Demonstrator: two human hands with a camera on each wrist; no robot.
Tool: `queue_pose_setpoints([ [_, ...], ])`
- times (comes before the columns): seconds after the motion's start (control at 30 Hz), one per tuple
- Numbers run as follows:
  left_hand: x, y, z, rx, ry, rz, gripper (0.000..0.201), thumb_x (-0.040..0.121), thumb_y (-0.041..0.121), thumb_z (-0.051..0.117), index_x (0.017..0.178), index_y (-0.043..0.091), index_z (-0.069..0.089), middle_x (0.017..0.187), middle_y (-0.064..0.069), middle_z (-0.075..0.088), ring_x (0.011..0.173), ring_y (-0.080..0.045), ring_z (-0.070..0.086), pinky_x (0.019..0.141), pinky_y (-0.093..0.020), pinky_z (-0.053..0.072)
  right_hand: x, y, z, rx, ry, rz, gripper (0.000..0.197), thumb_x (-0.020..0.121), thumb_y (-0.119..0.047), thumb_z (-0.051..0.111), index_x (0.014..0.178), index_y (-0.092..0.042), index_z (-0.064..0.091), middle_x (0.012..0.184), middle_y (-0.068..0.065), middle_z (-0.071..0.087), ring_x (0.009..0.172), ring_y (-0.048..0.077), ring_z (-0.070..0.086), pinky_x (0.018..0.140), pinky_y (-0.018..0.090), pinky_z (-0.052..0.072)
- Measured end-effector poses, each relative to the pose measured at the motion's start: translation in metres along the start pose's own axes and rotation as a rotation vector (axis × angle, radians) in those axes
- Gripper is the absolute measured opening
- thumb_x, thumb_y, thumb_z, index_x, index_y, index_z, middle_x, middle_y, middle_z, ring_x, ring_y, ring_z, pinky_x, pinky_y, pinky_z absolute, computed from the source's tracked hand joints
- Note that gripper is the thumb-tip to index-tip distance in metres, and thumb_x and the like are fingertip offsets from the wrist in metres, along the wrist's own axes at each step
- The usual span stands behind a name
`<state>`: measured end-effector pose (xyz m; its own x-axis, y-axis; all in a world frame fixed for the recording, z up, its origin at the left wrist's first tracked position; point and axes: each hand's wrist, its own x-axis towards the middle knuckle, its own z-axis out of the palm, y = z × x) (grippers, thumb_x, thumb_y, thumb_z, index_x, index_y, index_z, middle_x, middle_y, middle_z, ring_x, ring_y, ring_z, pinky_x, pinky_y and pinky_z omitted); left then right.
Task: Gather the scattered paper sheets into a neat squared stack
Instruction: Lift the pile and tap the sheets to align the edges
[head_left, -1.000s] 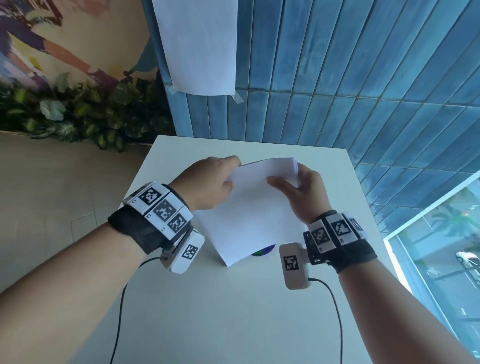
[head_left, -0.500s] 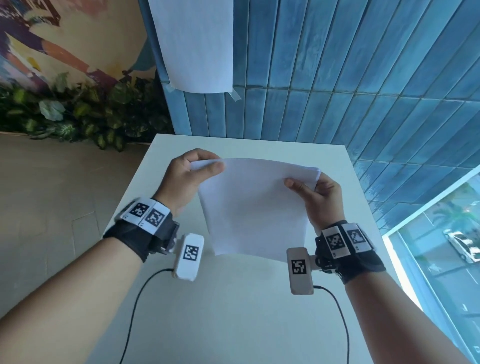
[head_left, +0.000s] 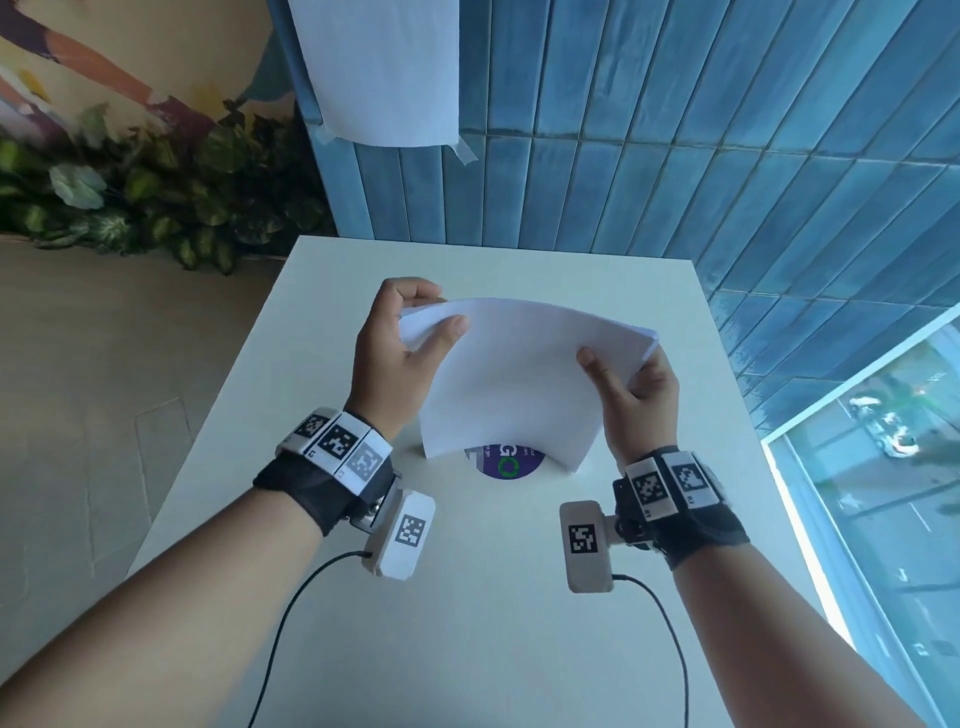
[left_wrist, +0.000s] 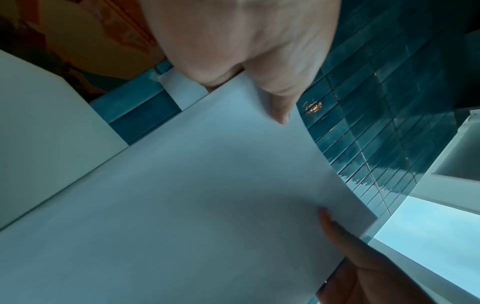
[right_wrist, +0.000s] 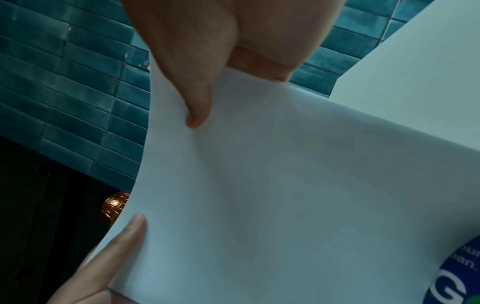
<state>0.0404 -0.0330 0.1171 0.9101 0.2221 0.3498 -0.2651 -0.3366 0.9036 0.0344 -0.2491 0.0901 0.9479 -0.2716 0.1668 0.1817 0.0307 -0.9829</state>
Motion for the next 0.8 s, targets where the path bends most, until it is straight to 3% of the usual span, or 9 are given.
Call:
queue_pose_setpoints([
  [0.03,-0.001,-0.004,0.001,0.015,-0.005,-0.009,0.031,0.082,0.018,0.072,0.104,0.024,0.05,0.1,0.018,0.057,0.095,0.012,0.054,0.089,-0.01,0.04,0.001,0.001,-0.001,-0.024,-0.014,-0.016,0.023,0.082,-0.007,0.069,0.09,-0.025,0.058,0.088,-0.006,0.067,0.079,0.006,0.064,0.073,0.021,0.052],
  [0.1,-0.003,-0.011,0.003,0.001,-0.012,-0.047,0.035,0.082,0.02,0.069,0.105,0.031,0.045,0.103,0.011,0.058,0.097,-0.004,0.06,0.091,-0.024,0.047,0.002,0.002,-0.002,-0.044,-0.047,-0.027,0.029,0.081,-0.004,0.068,0.093,-0.027,0.055,0.092,-0.005,0.066,0.083,0.008,0.064,0.075,0.021,0.052],
  [0.17,-0.007,-0.017,0.005,-0.005,-0.022,-0.085,0.032,0.083,0.018,0.064,0.106,0.029,0.044,0.102,0.008,0.059,0.094,-0.014,0.062,0.088,-0.032,0.05,0.002,0.005,-0.002,-0.05,-0.069,-0.013,0.035,0.08,0.003,0.065,0.093,-0.028,0.056,0.092,-0.005,0.066,0.081,0.004,0.065,0.073,0.019,0.052],
  [0.23,-0.011,-0.023,0.007,0.004,-0.039,-0.115,0.031,0.085,0.014,0.06,0.11,0.024,0.044,0.099,0.014,0.058,0.09,-0.003,0.061,0.087,-0.027,0.049,0.002,0.009,-0.002,-0.091,-0.078,0.005,0.033,0.078,0.003,0.065,0.088,-0.028,0.059,0.088,-0.006,0.068,0.076,0.001,0.065,0.069,0.017,0.052],
  [0.33,-0.016,-0.033,0.011,0.014,-0.06,-0.17,0.034,0.084,0.006,0.059,0.11,0.021,0.043,0.096,0.019,0.057,0.081,0.014,0.057,0.082,-0.024,0.048,0.001,0.021,-0.004,-0.111,-0.058,0.088,0.023,0.075,-0.004,0.071,0.083,-0.024,0.062,0.084,-0.004,0.07,0.072,0.004,0.066,0.066,0.021,0.052],
  [0.5,-0.027,-0.047,0.019,-0.046,-0.075,-0.309,0.042,0.067,0.013,0.063,0.102,0.021,0.042,0.089,0.018,0.057,0.073,0.014,0.057,0.077,-0.027,0.049,-0.003,0.035,0.0,-0.077,-0.022,0.168,0.024,0.07,-0.006,0.08,0.087,-0.017,0.067,0.085,-0.001,0.072,0.073,0.01,0.068,0.067,0.023,0.055],
  [0.63,-0.026,-0.054,0.027,-0.129,-0.005,-0.395,0.035,0.068,0.013,0.059,0.099,0.025,0.049,0.088,0.014,0.062,0.07,0.008,0.059,0.077,-0.03,0.049,0.002,0.038,0.002,-0.068,0.015,0.185,0.024,0.069,-0.006,0.08,0.087,-0.013,0.066,0.083,0.002,0.071,0.074,0.016,0.067,0.068,0.027,0.054],
  [0.73,-0.022,-0.05,0.026,-0.14,0.001,-0.386,0.032,0.07,0.013,0.057,0.1,0.022,0.052,0.089,0.012,0.064,0.071,0.006,0.059,0.077,-0.03,0.049,0.004,0.035,0.003,-0.073,0.014,0.169,0.028,0.069,-0.006,0.08,0.092,-0.009,0.066,0.083,0.0,0.071,0.072,0.01,0.066,0.067,0.024,0.055],
  [0.8,-0.02,-0.049,0.022,-0.132,-0.013,-0.367,0.033,0.07,0.013,0.057,0.103,0.017,0.053,0.091,0.008,0.065,0.078,-0.003,0.061,0.08,-0.033,0.05,0.004,0.033,0.003,-0.066,0.019,0.153,0.031,0.069,-0.005,0.08,0.096,-0.005,0.066,0.084,0.0,0.071,0.071,0.006,0.066,0.066,0.02,0.054],
])
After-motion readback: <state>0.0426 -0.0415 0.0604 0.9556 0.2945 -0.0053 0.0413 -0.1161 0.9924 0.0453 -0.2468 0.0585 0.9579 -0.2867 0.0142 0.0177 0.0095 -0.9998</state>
